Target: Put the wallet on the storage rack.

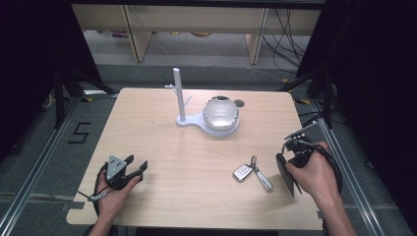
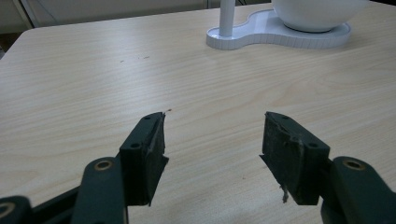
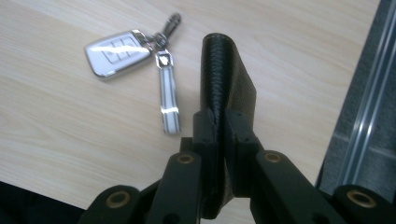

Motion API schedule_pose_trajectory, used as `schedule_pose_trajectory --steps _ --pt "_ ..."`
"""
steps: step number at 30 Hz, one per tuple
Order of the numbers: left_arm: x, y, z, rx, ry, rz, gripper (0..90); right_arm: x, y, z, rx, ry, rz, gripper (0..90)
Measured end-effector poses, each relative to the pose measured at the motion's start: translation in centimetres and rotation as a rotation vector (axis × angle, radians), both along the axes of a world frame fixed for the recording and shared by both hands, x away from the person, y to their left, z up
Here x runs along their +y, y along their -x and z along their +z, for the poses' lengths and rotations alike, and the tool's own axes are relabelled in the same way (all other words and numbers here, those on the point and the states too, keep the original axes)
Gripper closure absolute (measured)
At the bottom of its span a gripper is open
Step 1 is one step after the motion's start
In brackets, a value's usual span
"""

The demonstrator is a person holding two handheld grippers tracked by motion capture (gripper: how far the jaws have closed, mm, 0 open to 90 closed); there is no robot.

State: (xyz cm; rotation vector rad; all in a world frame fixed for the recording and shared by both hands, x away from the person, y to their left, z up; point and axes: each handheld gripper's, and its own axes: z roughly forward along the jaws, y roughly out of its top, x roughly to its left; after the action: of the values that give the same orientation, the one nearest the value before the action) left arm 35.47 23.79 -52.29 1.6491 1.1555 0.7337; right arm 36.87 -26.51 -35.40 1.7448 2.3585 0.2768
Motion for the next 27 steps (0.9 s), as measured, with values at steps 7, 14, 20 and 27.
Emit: schedule_pose_trajectory --steps 7,14,20,27 --pt "0.0 0.0 0.0 -0.001 0.004 0.001 38.9 0.7 -0.8 1.1 -0.070 -0.048 0.079 84.8" --pt "0.1 0.0 0.0 -0.001 0.008 0.004 38.8 1.8 -2.0 2.1 -0.083 -0.085 0.084 84.9" --pt "0.0 0.0 0.0 0.001 0.007 0.004 38.8 2.7 -3.4 3.2 -0.127 -0.105 0.122 84.9" --pt "0.1 0.0 0.0 -0.001 0.008 0.003 38.8 3.5 -5.0 4.4 -0.176 -0.127 0.183 84.9"
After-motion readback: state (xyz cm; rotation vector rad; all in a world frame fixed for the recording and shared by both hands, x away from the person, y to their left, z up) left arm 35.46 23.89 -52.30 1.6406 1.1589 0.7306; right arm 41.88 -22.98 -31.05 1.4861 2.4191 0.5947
